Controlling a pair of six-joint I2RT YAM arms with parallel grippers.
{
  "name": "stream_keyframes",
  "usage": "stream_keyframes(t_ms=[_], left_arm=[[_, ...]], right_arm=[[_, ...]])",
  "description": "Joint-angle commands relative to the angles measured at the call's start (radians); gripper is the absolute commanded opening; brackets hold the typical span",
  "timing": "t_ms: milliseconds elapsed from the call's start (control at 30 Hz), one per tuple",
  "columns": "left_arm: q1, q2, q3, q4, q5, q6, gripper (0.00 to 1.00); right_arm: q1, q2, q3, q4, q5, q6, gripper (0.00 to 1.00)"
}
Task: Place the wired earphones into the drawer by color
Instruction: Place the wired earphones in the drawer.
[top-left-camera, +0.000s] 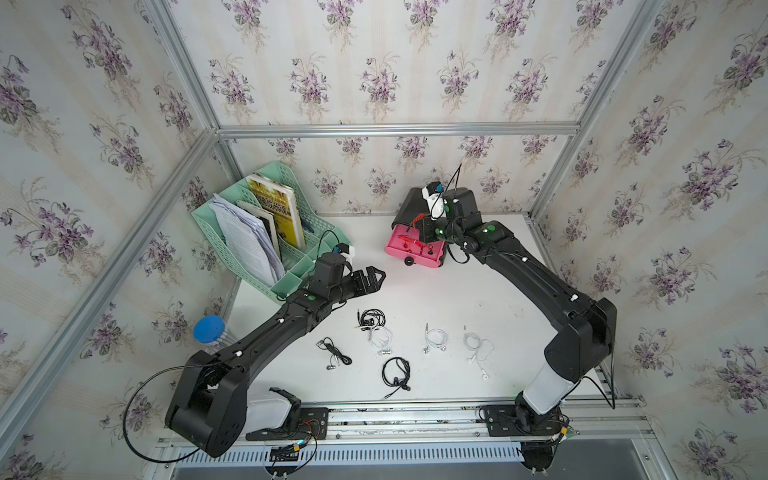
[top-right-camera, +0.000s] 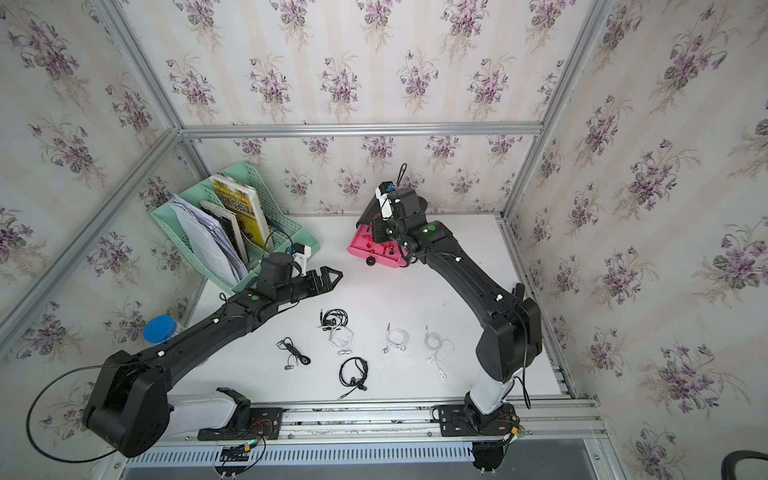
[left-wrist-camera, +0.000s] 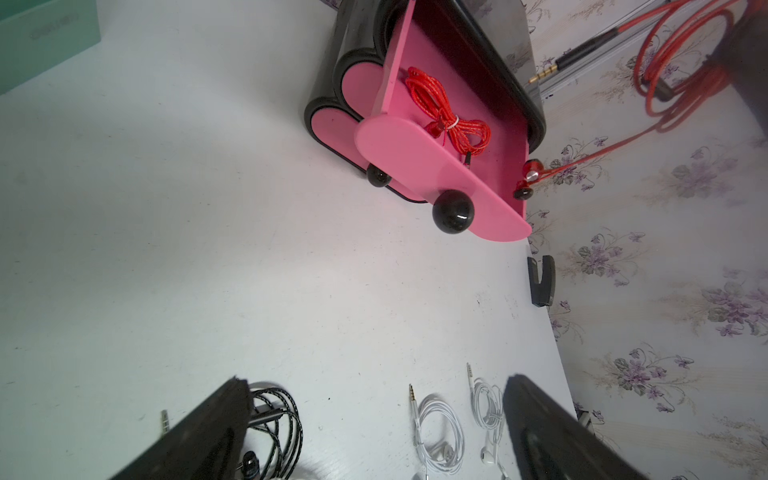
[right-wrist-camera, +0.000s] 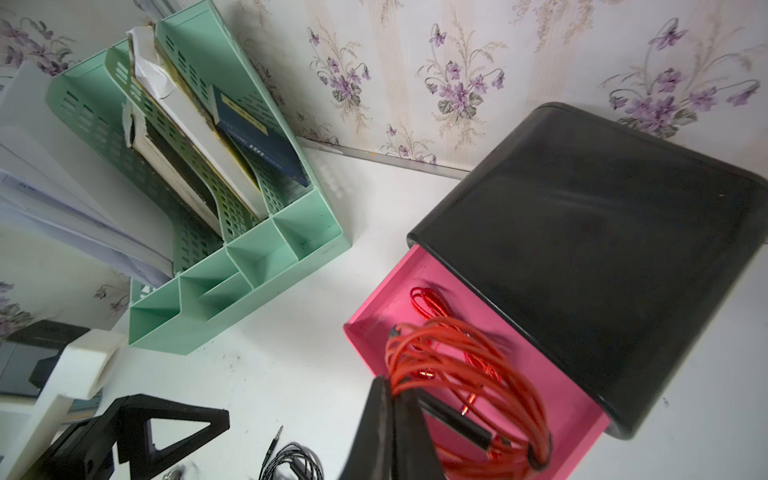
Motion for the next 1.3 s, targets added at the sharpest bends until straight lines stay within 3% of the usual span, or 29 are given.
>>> stream_keyframes(t_ms=[0, 733, 1267], left_arm=[[0.0, -0.001, 0.0, -0.003, -0.002, 0.003, 0.99], [0.0, 0.01, 0.008, -0.003, 0.001, 0.007, 0.99], [0.001, 0.008, 0.003, 0.001, 0.001, 0.003, 0.99]], right_arm=[[-0.012, 0.01, 0.003, 0.02, -0.007, -0.009, 0.0], [-0.014, 0.086, -0.039, 0.021, -0.073, 0.006, 0.0], [-0.014, 0.197, 0.057, -0.018, -0.119, 0.013, 0.0]])
